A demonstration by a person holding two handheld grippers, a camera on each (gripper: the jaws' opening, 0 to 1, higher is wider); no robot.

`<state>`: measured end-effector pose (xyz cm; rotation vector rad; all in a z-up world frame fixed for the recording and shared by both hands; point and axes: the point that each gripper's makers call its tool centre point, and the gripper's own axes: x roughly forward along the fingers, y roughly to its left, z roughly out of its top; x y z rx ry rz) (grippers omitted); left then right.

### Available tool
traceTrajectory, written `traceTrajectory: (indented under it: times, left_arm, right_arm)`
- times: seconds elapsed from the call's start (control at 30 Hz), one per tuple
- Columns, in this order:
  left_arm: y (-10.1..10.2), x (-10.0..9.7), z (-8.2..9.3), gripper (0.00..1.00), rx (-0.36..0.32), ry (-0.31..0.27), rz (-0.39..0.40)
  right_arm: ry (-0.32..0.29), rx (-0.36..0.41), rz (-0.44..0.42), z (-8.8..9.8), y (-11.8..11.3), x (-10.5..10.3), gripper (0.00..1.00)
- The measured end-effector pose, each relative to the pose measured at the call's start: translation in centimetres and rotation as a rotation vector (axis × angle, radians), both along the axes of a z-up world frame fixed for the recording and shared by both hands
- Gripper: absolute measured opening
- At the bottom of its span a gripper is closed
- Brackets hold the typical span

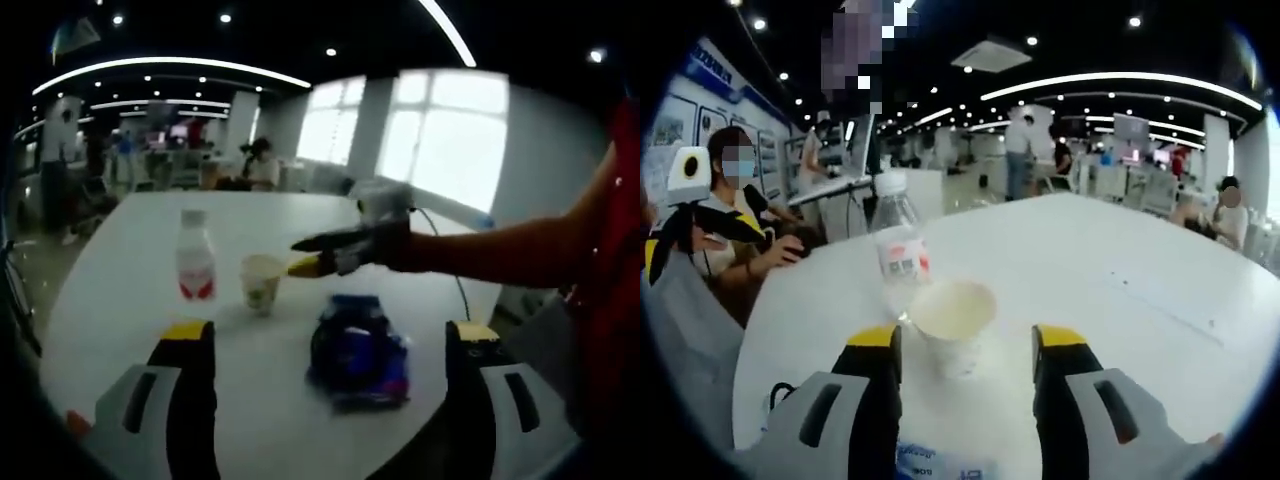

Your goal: Arrange the tabletop items into an orderly group along one side of the table until the central work area is clear of visible clutter.

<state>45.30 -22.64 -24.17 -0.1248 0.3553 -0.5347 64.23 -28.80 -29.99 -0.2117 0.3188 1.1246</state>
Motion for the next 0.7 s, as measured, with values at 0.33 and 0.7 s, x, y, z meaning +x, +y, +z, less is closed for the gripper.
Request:
traceTrajectory:
  times: [0.33,0.7]
  left_arm:
    - [-0.4,-0.1,0.0,0.92,0.013,-0.003,-0.02]
    - [-1.5,-0.5,-0.3,0.92,0.032,-0.002,-0.061]
  right_arm:
    - [-0.062,0.032,-0.024,3.2,-3.1,-2.7,0.52]
    - [-0.086,0.061,-0.097,5.5,-8.0,-6.6,0.52]
